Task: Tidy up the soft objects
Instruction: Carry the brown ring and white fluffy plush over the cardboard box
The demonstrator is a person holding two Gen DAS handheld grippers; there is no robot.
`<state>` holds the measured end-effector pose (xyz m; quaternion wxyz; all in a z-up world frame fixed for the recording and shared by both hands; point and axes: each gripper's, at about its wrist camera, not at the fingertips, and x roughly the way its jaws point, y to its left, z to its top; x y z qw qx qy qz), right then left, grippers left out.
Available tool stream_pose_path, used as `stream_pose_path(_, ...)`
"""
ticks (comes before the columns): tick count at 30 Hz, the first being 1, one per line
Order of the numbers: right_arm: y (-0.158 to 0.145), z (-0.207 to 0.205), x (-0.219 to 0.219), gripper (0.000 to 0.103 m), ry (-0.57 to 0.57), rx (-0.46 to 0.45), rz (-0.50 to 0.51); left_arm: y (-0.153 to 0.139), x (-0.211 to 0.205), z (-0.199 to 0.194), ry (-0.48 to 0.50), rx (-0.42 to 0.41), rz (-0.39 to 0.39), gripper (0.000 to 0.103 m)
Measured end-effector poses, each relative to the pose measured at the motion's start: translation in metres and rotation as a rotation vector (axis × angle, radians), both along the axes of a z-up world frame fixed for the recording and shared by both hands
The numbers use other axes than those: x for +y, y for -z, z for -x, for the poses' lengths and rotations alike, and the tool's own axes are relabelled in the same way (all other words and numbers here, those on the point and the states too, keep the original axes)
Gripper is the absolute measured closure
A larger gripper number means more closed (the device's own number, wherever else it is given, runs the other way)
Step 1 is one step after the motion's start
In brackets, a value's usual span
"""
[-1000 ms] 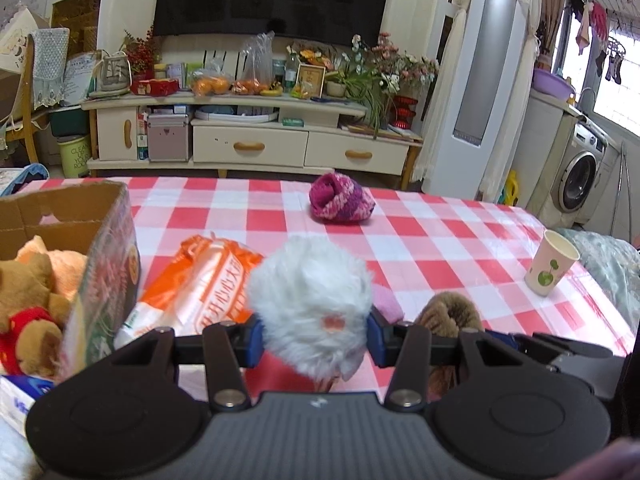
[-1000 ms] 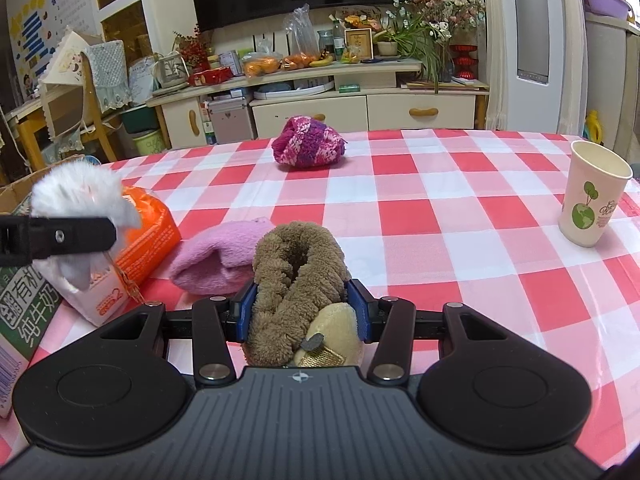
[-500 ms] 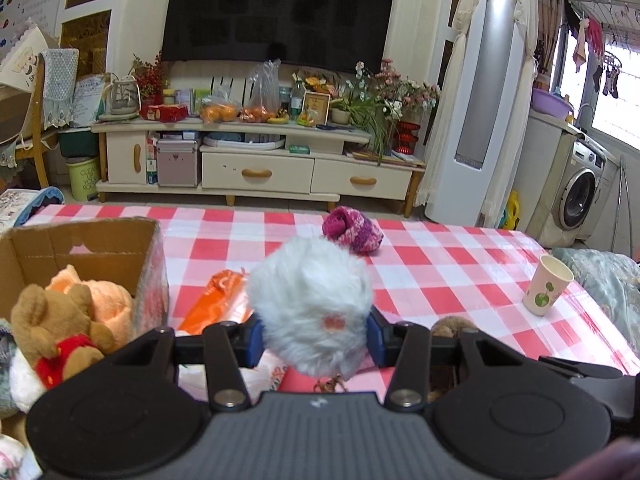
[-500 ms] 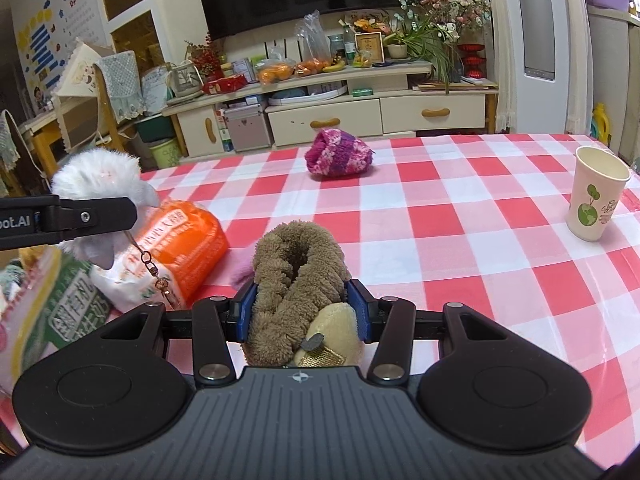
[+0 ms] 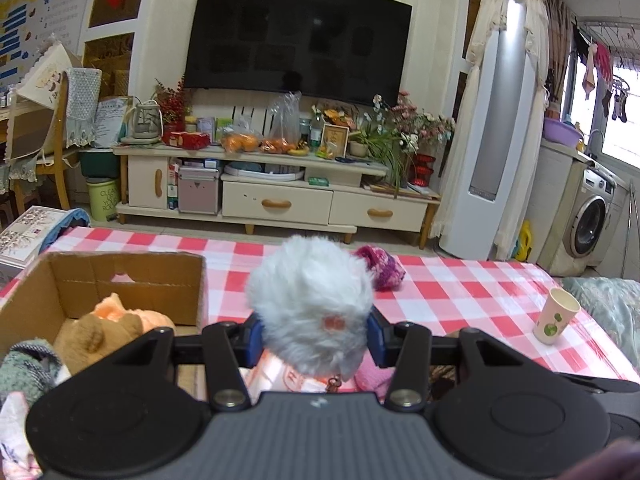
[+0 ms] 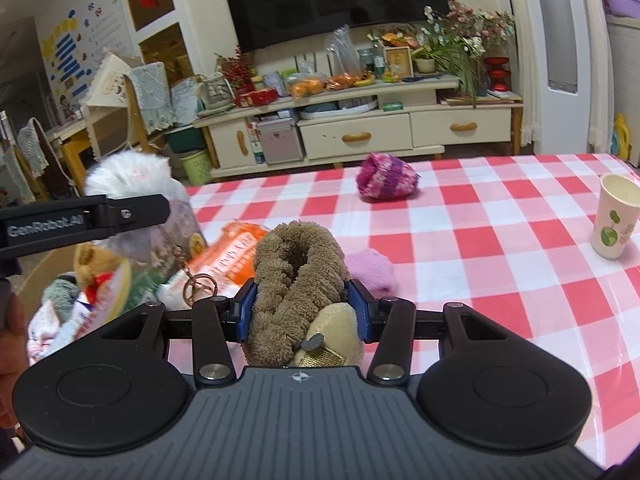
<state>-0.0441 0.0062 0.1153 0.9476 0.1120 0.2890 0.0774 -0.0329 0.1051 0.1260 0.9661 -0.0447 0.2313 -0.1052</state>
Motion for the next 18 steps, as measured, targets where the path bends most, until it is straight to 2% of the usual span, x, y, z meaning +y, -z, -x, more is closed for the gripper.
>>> stream_pose_path(18, -0.036, 0.006, 0.055, 0.044, -0.133, -0.060, -0.031, -0.013, 0.044, 0.011, -0.083, -0.046, 0.061, 0.054)
